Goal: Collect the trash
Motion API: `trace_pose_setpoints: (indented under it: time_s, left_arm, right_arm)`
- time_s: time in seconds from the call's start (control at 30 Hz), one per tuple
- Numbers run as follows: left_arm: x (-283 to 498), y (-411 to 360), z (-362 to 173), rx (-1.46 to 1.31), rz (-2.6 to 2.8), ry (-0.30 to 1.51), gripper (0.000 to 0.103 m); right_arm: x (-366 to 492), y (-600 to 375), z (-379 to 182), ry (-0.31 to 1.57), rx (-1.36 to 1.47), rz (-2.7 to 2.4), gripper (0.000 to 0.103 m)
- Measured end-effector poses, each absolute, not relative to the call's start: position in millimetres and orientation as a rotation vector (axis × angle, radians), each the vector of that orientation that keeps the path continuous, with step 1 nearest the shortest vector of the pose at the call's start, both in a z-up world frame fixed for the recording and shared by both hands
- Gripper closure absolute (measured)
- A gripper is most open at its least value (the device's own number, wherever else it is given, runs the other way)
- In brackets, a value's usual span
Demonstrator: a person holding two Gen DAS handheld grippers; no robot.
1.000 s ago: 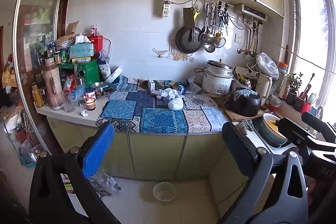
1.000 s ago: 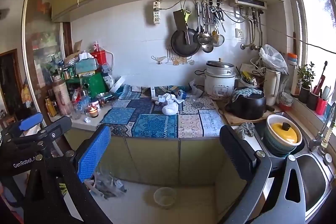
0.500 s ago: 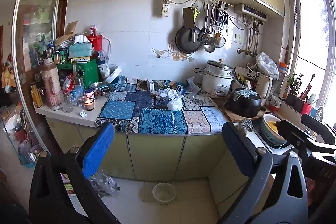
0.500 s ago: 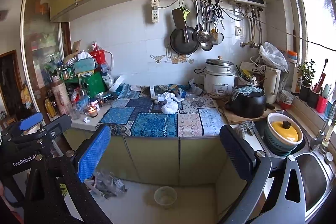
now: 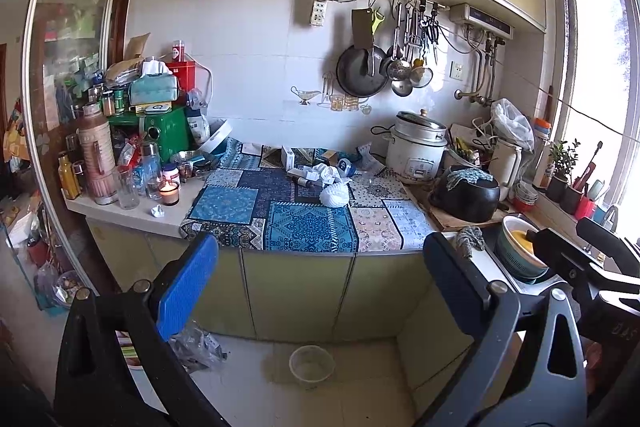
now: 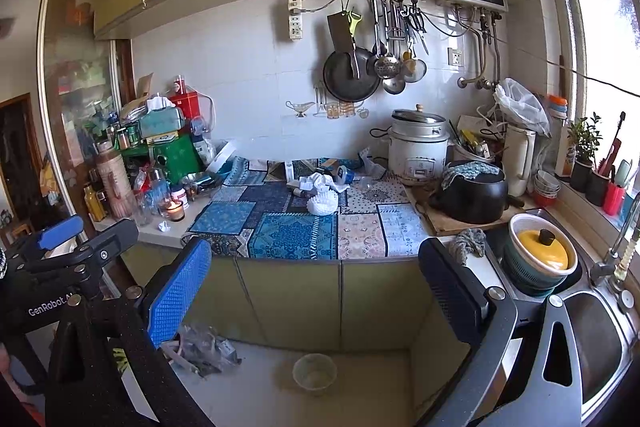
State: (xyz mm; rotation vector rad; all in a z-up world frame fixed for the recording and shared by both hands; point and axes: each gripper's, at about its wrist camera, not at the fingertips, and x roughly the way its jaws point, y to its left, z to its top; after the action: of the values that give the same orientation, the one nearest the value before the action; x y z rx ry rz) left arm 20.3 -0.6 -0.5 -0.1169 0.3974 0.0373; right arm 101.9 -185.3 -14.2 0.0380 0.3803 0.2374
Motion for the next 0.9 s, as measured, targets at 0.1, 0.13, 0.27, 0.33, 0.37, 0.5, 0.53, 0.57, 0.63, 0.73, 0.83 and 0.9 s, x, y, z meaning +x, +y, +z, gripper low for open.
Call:
trace_pose_setpoints:
  time_s: [0.1, 0.13, 0.27, 0.33, 0.37, 0.5, 0.53, 0.57, 0.63, 0.73, 0.83, 0.9]
  left_arm:
    - [20.3, 0.3, -0.3, -0.118, 0.037, 0.396, 0.000]
    - [19.9, 0.6, 0.7, -0.117, 0.037, 0.397, 0.000]
    - [19.8, 0.8, -0.1, -0.116, 0.037, 0.397, 0.000]
    - [19.9, 0.9, 0.1, -0.118, 0.036, 0.396, 0.000]
    - [20.0, 0.6, 0.3, -0.117, 0.037, 0.397, 0.000]
    - [22.4, -0.3, 0.5, -0.116, 0.035, 0.399, 0.000]
    - [22.6, -0.3, 0.6, -0.116, 0.034, 0.398, 0.000]
    - [23.1, -0.4, 0.8, -0.116, 0.033, 0.400, 0.000]
    - [26.8, 0.4, 3.0, -0.115, 0.031, 0.402, 0.000]
    - [30.0, 2.1, 3.8, -0.111, 0.032, 0.402, 0.000]
    - [31.7, 4.4, 2.4, -0.109, 0.031, 0.404, 0.000]
    - [33.9, 8.4, 1.3, -0.109, 0.024, 0.410, 0.000]
  right_arm:
    - [101.4, -185.2, -14.4, 0.378, 0.037, 0.237, 0.000]
    - [101.5, -185.0, -14.4, 0.377, 0.035, 0.236, 0.000]
    - [102.6, -184.2, -14.2, 0.378, 0.035, 0.237, 0.000]
    - [102.5, -184.1, -14.3, 0.378, 0.035, 0.235, 0.000]
    - [102.7, -184.1, -14.2, 0.378, 0.035, 0.235, 0.000]
    - [104.2, -184.7, -14.1, 0.383, 0.037, 0.238, 0.000]
    - [105.6, -184.3, -13.7, 0.384, 0.036, 0.236, 0.000]
    - [106.0, -184.2, -13.8, 0.385, 0.035, 0.235, 0.000]
    - [108.3, -185.1, -13.7, 0.389, 0.036, 0.235, 0.000]
    - [113.9, -184.3, -13.6, 0.397, 0.041, 0.233, 0.000]
    - [117.2, -180.2, -14.7, 0.404, 0.040, 0.227, 0.000]
    - [118.3, -178.7, -16.8, 0.408, 0.039, 0.223, 0.000]
